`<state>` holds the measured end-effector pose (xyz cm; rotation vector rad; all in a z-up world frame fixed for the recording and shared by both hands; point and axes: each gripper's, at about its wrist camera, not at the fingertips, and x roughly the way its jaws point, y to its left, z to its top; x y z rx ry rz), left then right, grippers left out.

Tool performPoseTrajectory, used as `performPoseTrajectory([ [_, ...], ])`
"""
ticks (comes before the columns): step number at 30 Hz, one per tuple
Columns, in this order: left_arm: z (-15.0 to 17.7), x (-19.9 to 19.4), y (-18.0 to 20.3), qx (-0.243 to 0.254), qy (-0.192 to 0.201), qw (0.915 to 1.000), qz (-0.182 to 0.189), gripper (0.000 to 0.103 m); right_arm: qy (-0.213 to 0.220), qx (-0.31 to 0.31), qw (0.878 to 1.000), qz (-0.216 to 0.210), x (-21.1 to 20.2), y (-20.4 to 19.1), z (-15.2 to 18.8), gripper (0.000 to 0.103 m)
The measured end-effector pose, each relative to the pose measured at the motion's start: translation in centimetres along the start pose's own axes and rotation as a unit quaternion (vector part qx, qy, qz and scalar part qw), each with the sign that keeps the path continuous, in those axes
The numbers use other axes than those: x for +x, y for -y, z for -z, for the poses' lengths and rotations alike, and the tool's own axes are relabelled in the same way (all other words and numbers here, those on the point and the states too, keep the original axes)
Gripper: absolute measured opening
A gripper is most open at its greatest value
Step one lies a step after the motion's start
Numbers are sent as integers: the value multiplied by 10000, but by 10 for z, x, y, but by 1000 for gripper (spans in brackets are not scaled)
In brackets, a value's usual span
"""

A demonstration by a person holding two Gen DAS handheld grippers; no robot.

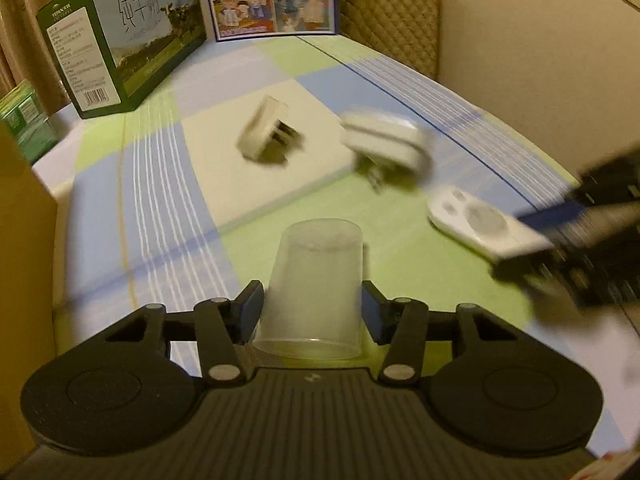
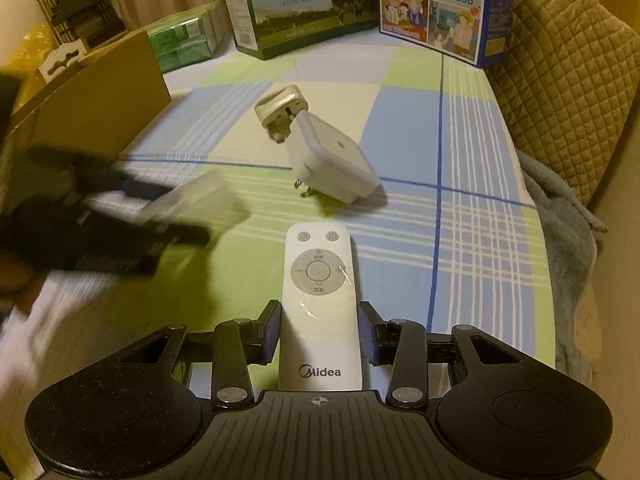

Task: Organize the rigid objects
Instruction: 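Grasp the white Midea remote with the right tool while the left tool grasps the clear cup, then carry the cup with the left tool while the right tool carries the remote to the cardboard box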

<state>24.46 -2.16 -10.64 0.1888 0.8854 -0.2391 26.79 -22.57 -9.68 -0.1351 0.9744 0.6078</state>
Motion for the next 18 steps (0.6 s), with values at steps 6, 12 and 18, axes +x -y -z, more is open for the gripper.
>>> performPoseTrajectory([
  [6,28,-24,13,139,138,9994,280,56,-11,53,10000,-26,-8,-6,13,38],
  [12,29,-20,14,469,216,9980,374,56,-9,67,10000,32,-13,-12,20,38],
  [18,23,-13,8,377,156,9977,545,56,41,185,9998,47,-13,-12,21,38],
])
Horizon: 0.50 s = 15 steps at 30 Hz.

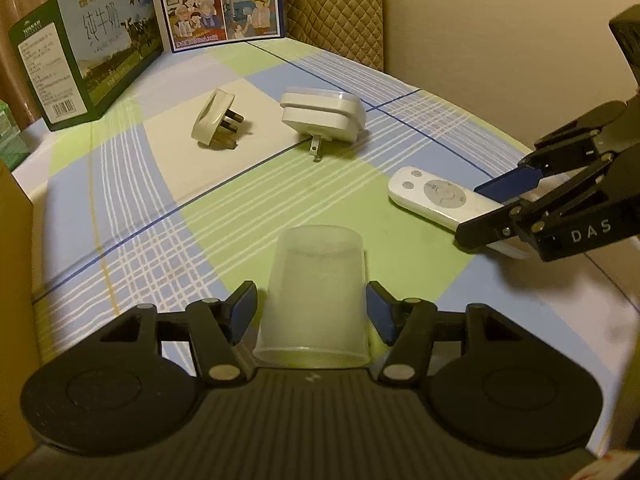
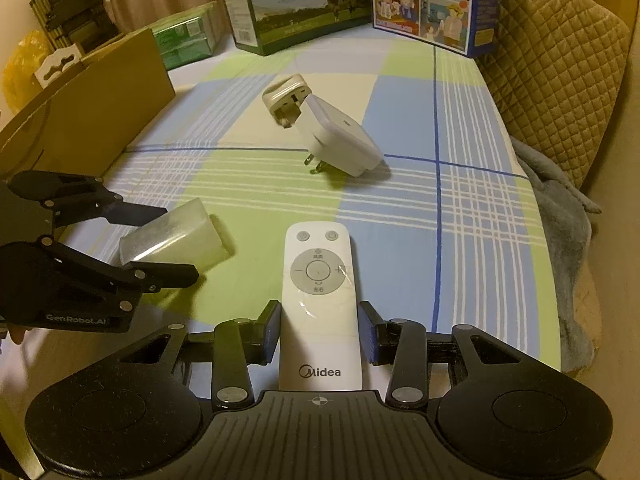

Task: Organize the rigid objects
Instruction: 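Carry the cup with the left tool while the right tool carries the remote to the cardboard box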

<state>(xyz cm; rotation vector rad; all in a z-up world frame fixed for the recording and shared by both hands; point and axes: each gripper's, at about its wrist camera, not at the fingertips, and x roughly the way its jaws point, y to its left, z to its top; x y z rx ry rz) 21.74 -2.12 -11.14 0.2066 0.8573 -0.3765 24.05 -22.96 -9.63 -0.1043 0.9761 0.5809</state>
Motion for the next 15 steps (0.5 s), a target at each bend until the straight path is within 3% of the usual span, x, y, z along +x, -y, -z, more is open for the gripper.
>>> performPoseTrajectory([
  [6,-1,0,-1,-150,-45,9998,93,49,26,-163,9998,84,3,-4,-1,38],
  [15,6,-6,2,-360,31,9993,-49,48,-29,-663,9971,368,10,-18,-3,38],
])
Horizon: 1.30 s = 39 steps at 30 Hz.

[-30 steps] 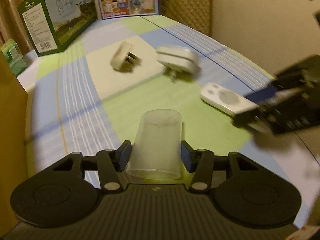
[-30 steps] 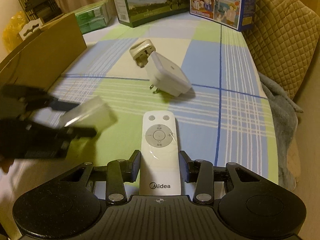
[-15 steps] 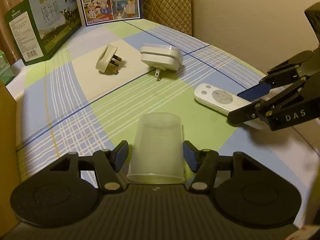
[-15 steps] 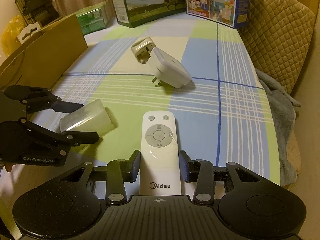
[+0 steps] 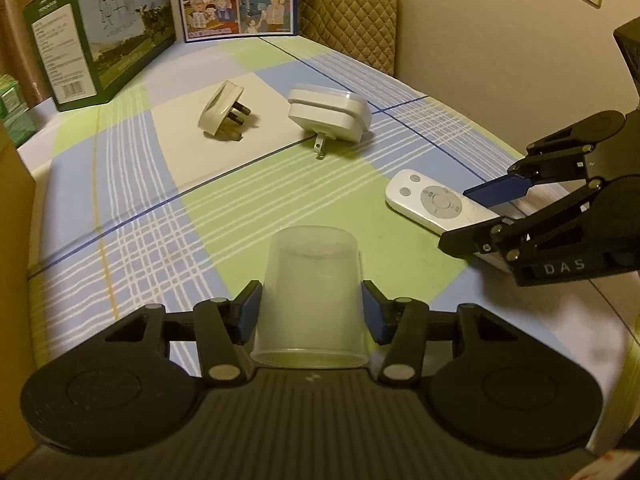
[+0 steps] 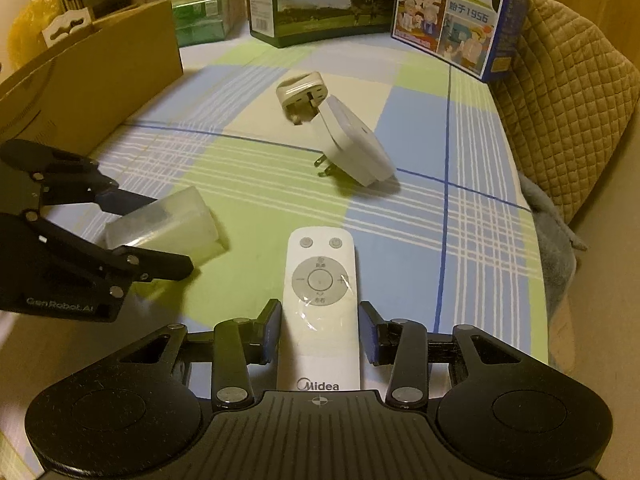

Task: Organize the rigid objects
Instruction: 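Carry the cup with the left tool while the right tool carries the remote to the cardboard box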

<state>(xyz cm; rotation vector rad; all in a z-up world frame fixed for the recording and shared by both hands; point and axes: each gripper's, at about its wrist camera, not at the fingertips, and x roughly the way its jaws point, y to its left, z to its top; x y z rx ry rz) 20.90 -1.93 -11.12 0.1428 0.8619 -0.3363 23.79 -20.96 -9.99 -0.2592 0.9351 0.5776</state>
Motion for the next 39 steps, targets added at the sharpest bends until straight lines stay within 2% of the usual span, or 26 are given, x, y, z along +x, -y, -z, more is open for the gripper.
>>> performPoseTrajectory([
  [4,6,-5,2,-122,-2,9999,-72,48,-13,73,10000,-23,1,2,0,37],
  [7,7,-11,2,-226,-66,9997,-82,47,-56,407,9991,-119,-2,10,-4,37],
  [10,5,-20,2,-299,-20,9995,-79,47,50,627,9978,-185,-14,15,-8,37],
  [17,-5,-54,7,-446,215,9987,-76,47,278,694,9971,-132,-51,10,-24,37],
  [29,-7,-147,9,-780,724,9940,-235,47,866,785,9931,-107,-135,-31,-45,37],
  [39,17,-208,0,-1028,902,9896,-444,47,995,943,9896,-447,-162,-78,-31,37],
])
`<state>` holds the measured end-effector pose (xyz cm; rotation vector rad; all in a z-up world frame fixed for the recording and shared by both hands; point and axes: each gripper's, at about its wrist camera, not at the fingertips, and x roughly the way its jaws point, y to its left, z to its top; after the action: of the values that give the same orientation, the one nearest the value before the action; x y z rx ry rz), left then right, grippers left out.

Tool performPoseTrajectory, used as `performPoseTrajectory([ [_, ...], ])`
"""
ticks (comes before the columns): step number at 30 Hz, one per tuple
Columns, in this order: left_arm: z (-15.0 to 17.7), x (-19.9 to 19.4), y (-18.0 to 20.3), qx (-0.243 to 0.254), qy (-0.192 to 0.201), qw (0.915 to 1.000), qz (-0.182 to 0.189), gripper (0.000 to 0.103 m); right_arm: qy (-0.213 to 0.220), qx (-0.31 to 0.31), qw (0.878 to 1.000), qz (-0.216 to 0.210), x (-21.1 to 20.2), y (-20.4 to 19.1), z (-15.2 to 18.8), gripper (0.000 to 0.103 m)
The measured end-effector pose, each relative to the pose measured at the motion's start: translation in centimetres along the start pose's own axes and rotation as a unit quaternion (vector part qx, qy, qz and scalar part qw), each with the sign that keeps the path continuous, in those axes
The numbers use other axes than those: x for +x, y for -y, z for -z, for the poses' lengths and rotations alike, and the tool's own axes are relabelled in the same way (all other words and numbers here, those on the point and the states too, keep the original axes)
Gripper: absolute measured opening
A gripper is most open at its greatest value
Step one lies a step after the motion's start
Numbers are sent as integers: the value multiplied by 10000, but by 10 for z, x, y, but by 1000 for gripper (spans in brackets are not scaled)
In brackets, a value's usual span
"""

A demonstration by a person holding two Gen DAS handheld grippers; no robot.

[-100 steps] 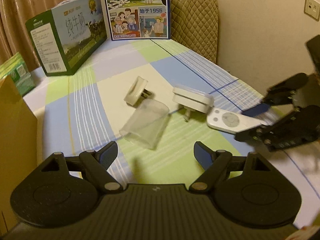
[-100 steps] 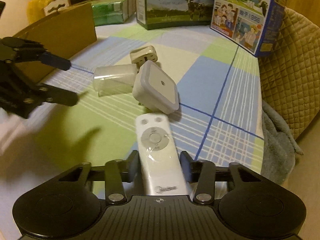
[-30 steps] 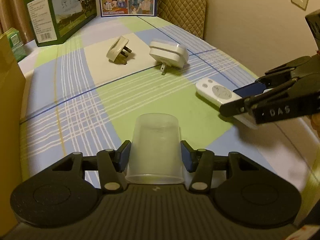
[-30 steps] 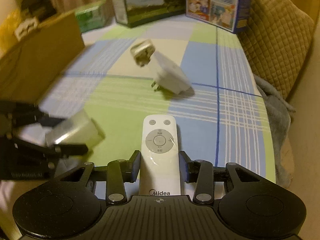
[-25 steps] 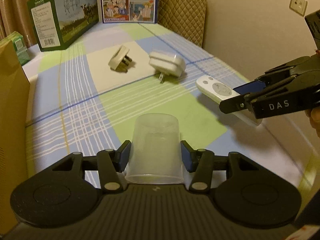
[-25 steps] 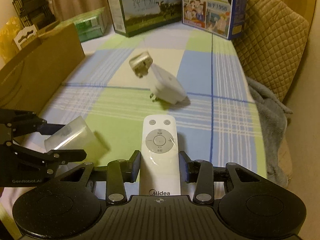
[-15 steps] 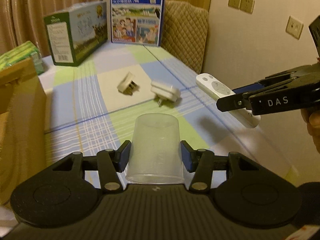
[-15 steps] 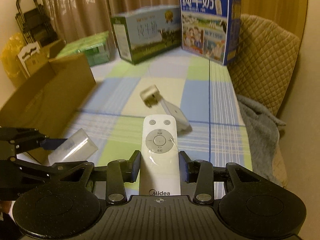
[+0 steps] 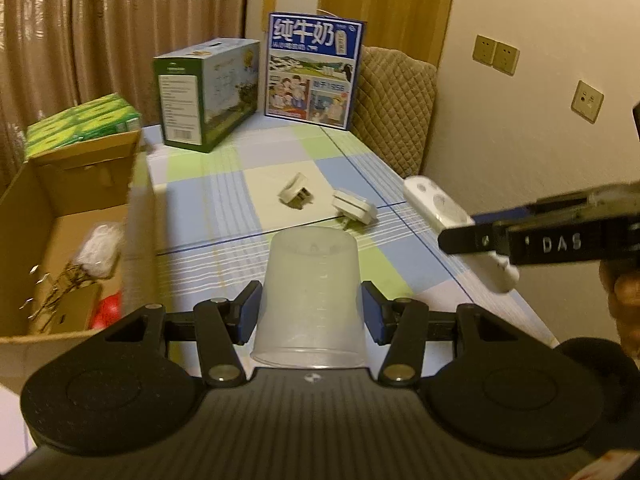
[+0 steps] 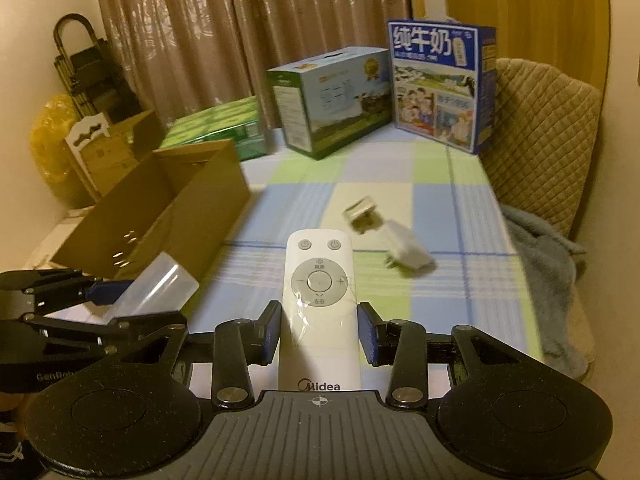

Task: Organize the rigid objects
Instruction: 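Carry the cup with the left tool while the right tool carries the remote to the cardboard box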

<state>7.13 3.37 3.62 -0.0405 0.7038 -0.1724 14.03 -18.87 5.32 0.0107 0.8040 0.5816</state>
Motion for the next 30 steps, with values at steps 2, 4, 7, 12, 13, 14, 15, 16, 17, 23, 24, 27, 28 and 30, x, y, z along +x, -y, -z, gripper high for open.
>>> performPoseTrajectory([
  [2,2,-10,-5,-21,53,10000,-77,47,-46,59,9999,-112,0,-9,4,37],
  [4,4,-20,-12,-101,111,9998,-149,47,-98,55,9997,-197,1,-19,7,37],
  [7,6,-33,-24,-180,157,9994,-235,47,-105,-47,9996,-274,2,-36,6,37],
  [12,6,-46,-44,-288,170,9988,-355,47,-35,-146,9991,-402,5,-63,-1,37],
  [13,7,-50,-48,-309,187,9986,-377,47,-37,-160,9990,-421,7,-67,-2,37],
  [14,7,-53,-52,-330,207,9985,-395,47,-38,-178,9988,-444,9,-73,-3,37],
  [15,7,-56,-54,-350,221,9983,-415,47,-39,-201,9987,-465,10,-77,-4,37],
  [16,7,-59,-58,-372,239,9980,-442,47,-35,-236,9985,-492,11,-83,-5,37],
  [17,7,-62,-61,-390,252,9979,-462,47,-34,-258,9983,-513,11,-87,-7,37],
  [23,9,-73,-77,-518,311,9968,-517,47,-32,-365,9975,-607,19,-109,-14,37],
  [24,10,-75,-80,-538,319,9967,-517,47,-34,-385,9974,-616,20,-111,-15,37],
  [27,12,-77,-86,-610,327,9962,-519,47,-42,-445,9969,-642,23,-119,-17,37],
  [28,12,-77,-87,-628,325,9961,-520,47,-47,-463,9968,-648,24,-122,-18,37],
  [30,12,-77,-90,-653,326,9959,-527,47,-52,-496,9965,-664,26,-126,-19,37],
])
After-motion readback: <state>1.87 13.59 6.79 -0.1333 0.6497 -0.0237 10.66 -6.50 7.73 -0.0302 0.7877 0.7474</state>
